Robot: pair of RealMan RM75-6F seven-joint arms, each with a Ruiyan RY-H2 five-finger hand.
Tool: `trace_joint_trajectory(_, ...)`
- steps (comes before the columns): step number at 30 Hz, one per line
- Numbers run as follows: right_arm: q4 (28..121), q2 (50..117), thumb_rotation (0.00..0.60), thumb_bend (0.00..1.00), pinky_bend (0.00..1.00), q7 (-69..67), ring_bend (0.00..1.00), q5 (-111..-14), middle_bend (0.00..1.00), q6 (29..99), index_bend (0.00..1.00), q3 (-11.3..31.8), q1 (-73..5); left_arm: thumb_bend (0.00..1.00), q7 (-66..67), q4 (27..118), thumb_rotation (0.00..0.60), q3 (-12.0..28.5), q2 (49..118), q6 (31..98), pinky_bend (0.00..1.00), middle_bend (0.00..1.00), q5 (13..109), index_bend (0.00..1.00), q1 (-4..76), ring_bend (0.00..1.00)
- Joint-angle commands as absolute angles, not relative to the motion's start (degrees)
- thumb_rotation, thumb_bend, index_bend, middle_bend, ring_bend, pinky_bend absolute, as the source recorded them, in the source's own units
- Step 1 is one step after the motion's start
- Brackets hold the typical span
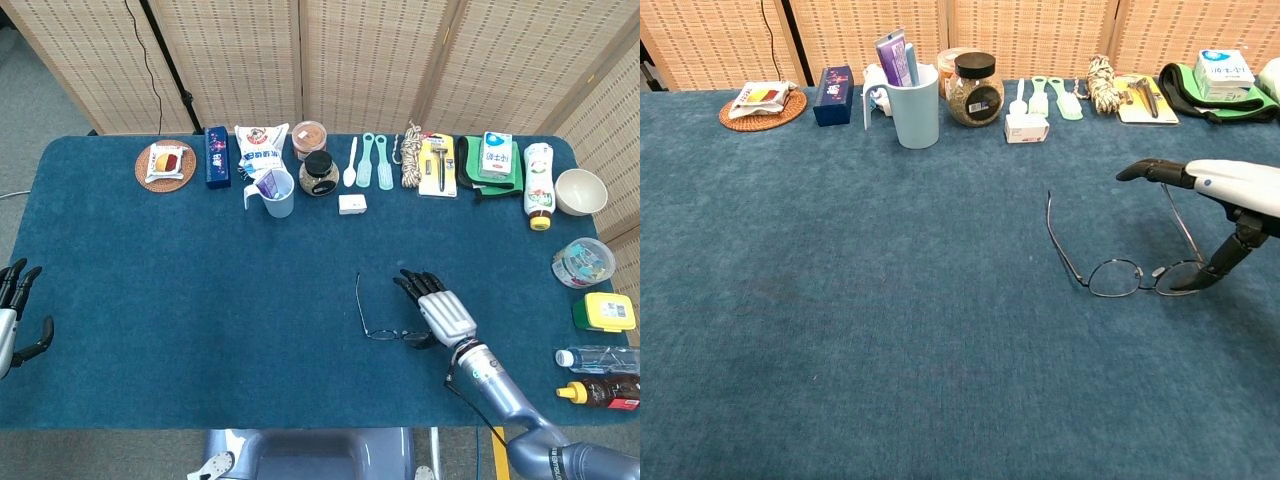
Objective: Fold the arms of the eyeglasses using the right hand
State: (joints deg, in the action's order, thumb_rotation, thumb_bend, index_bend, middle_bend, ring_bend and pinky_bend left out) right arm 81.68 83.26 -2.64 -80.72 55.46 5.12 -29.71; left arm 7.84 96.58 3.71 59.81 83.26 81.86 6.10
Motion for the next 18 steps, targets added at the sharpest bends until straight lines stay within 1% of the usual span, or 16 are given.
trace_joint_trajectory(1, 79.4, 84.1, 0.6, 0.03, 0.0, -2.2, 0.0, -80.5, 0.0, 55.0, 0.0, 5.4, -30.5, 0.5, 7.8, 96.6, 0.374, 3.7, 59.8, 83.2, 0.06, 0.01, 81.8, 0.09, 6.1, 0.05)
trace_joint_trajectory(18, 69.2, 86.2, 0.6, 0.03, 0.0, -4.9, 0.0, -78.5, 0.0, 51.1, 0.0, 7.4, -34.4, 0.5, 8.2, 96.3, 0.372, 3.9, 60.2, 82.9, 0.06, 0.01, 81.4, 0.09, 6.5, 0.05)
